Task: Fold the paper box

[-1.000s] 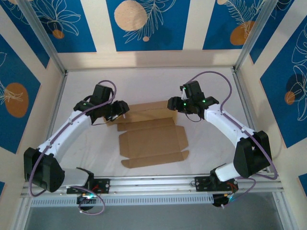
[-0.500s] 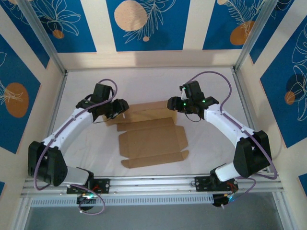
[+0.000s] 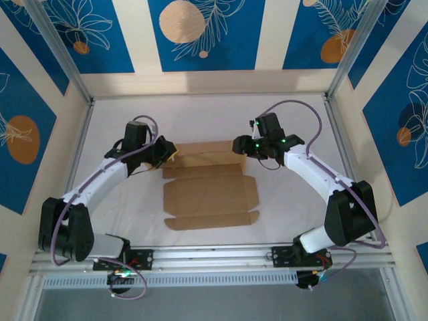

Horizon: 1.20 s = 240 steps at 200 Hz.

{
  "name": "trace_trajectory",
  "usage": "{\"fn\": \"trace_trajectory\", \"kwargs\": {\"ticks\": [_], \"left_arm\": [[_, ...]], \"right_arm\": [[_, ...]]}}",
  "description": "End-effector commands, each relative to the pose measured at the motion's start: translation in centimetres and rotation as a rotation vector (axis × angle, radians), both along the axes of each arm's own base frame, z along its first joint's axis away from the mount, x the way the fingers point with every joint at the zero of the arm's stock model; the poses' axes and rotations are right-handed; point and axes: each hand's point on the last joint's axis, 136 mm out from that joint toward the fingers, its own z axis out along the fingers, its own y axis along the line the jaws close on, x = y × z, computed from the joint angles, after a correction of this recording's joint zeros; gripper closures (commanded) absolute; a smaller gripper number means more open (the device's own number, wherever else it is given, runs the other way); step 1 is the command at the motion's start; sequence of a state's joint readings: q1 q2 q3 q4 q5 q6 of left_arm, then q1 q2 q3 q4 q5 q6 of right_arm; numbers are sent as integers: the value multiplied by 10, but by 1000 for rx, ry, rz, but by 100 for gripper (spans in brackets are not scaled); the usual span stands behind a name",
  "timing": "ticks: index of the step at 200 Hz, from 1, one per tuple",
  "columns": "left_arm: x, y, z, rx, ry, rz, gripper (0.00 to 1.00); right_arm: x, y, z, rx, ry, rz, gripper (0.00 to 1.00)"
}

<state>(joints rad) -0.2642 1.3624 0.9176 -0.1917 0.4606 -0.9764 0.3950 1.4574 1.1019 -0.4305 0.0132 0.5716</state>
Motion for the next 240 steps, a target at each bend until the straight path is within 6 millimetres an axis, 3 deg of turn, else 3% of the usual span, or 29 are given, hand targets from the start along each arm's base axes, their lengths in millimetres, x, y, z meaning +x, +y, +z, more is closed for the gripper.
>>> {"fn": "trace_trajectory", "kwargs": {"ticks": [1, 47, 67, 98, 184, 240], "left_arm": [[10, -7, 17, -110, -83, -13, 100], [11, -18, 34, -225, -144, -61, 100], [14, -21, 48, -302, -170, -77, 100], [18, -29, 71, -450, -204, -108, 100], [23, -37, 105, -668, -258, -145, 100], [17, -34, 97, -569, -245, -132, 100]], "right_arm": [[-7, 1, 1, 96, 43, 14, 39], [-3, -4, 16, 160, 7, 35, 32], [2, -14, 25, 198, -12, 16, 25], [7, -16, 36, 277, -11, 20, 24], [9, -9, 34, 323, 24, 45, 25], [10, -15, 38, 297, 8, 21, 25]]}}
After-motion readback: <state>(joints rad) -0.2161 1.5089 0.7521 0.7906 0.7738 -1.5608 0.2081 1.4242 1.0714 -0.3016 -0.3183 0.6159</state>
